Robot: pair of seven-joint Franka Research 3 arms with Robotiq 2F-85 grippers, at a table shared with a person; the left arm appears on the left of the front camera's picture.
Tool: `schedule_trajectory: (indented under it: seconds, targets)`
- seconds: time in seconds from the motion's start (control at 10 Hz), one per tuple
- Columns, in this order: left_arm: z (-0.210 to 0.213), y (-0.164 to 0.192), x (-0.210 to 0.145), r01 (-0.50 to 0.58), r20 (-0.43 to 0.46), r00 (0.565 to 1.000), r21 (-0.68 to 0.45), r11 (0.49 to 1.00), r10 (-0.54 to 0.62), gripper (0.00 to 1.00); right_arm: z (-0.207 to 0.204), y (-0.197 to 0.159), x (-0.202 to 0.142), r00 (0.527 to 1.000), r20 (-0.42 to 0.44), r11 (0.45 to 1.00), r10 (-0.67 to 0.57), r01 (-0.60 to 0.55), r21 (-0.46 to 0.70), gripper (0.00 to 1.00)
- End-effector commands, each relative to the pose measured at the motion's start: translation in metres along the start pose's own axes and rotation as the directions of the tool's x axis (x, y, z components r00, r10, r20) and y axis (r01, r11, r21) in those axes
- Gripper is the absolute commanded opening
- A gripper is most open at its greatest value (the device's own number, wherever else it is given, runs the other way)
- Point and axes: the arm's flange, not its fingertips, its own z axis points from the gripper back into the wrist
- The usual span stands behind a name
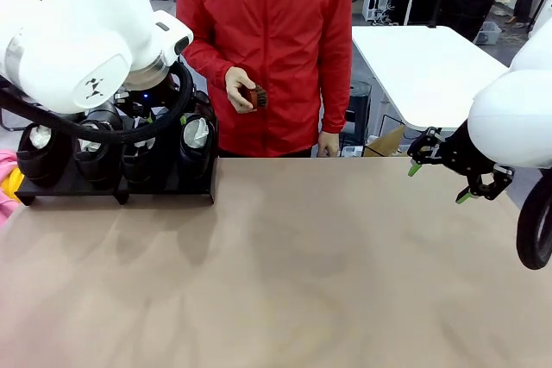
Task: Organize the shoes by placing them on the stand.
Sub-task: Place the Shoe from the middle of the table onto the Shoes Stand.
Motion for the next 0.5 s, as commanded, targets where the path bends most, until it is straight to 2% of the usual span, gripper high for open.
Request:
schedule_trajectory:
  seconds: [0.0,0.4]
  targets:
    - [-0.0010,-0.0025,0.0031,-0.004,0.020,1.000,0.013,1.000,0.004,0.59,0.0017,-0.0007,0.0022,1.000,-0.013,1.000,0.014,-0.014,0.012,1.00]
    - [-0.0010,-0.0025,0.0031,-0.004,0.020,1.000,0.013,1.000,0.004,0.59,0.0017,-0.0007,0.0022,1.000,-0.013,1.000,0.014,-0.014,0.012,1.00]
